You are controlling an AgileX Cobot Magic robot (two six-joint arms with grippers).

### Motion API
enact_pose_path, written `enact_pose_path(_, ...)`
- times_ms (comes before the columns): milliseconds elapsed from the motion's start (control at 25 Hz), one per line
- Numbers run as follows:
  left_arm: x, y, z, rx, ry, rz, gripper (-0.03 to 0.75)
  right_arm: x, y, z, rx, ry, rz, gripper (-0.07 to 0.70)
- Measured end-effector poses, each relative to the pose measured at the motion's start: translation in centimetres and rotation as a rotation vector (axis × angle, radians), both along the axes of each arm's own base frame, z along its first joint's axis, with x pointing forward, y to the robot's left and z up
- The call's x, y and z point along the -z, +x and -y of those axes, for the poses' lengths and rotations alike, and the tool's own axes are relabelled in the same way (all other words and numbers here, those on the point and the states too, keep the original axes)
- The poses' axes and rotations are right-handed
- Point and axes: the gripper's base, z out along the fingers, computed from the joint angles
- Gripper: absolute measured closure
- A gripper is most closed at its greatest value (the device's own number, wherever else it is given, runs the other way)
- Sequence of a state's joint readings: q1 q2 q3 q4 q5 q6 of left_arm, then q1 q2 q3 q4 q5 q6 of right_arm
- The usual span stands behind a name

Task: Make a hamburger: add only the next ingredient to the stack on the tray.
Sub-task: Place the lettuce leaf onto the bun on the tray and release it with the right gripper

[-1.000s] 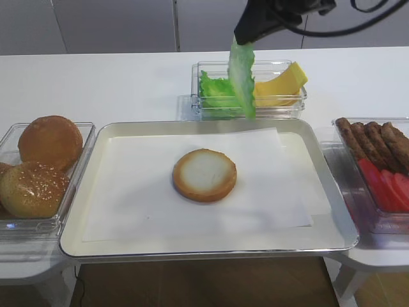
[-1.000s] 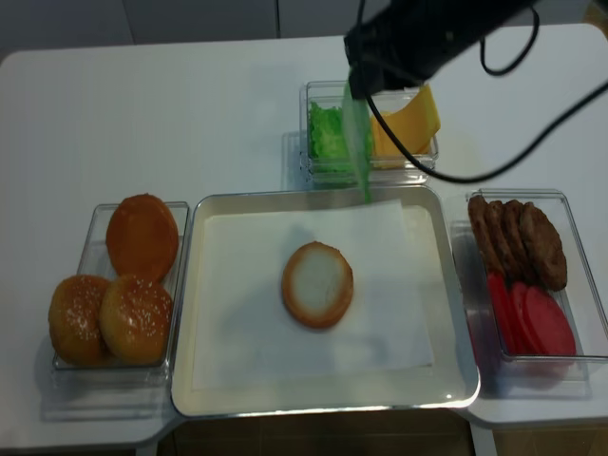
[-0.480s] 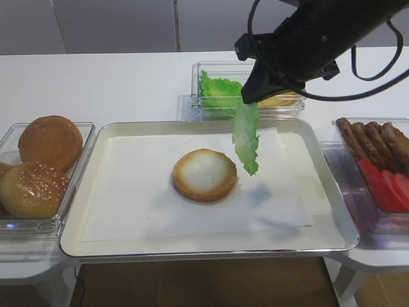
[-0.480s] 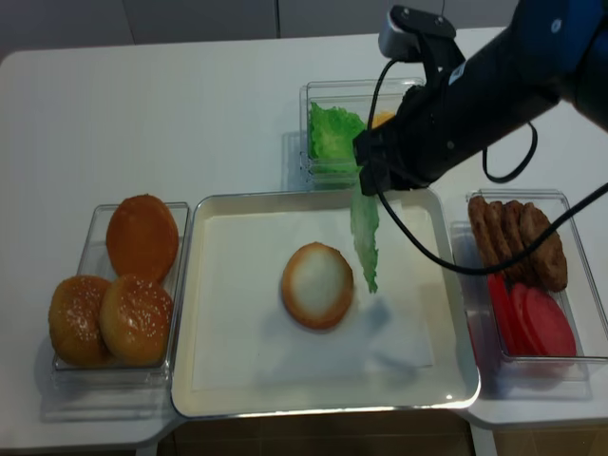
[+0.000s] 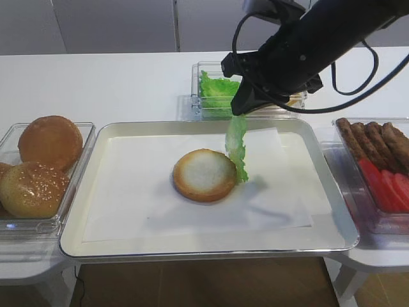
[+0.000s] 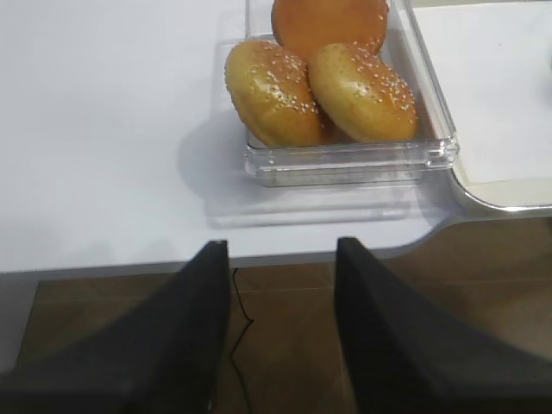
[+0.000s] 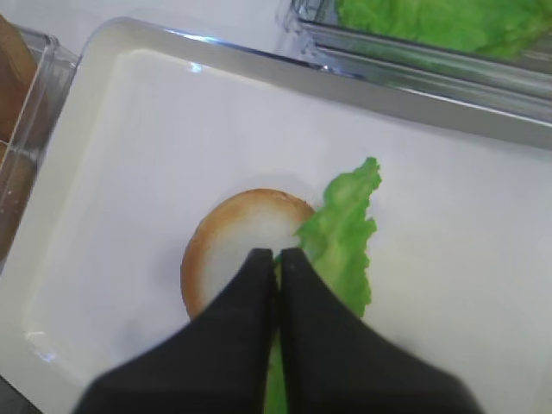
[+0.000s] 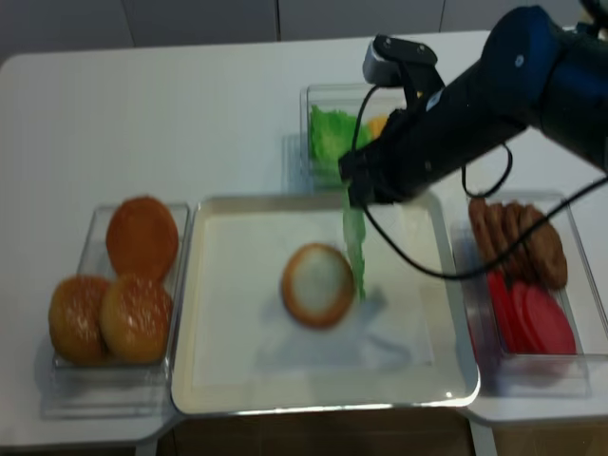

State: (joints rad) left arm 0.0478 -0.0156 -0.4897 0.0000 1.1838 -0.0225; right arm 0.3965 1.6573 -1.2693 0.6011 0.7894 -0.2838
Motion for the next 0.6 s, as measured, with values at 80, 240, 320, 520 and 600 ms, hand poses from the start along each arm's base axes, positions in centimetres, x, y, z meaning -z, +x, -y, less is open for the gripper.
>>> enact_pose_path(80,0.0,0.0,0.0,0.0,0.0,0.0,0.413,0.4,0.2,-0.1,0.002,0.0,-0.011,0.602)
enact_pose_path(240,0.0,0.0,0.0,0.0,0.0,0.0,0.413,0.4,0.0,-0.7,0.001,0.019,-0.017,0.602)
enact_pose_path(320,0.0,0.0,0.0,0.0,0.0,0.0,0.413,0.4,-0.1,-1.2,0.002,0.04,-0.027,0.602)
enact_pose_path(520,0.0,0.0,0.0,0.0,0.0,0.0,0.413,1.1,0.0,-2.0,0.022,0.096,-0.08,0.602)
enact_pose_path(600,0.0,0.0,0.0,0.0,0.0,0.0,0.413,1.4,0.1,-2.2,0.03,0.108,-0.096,0.603)
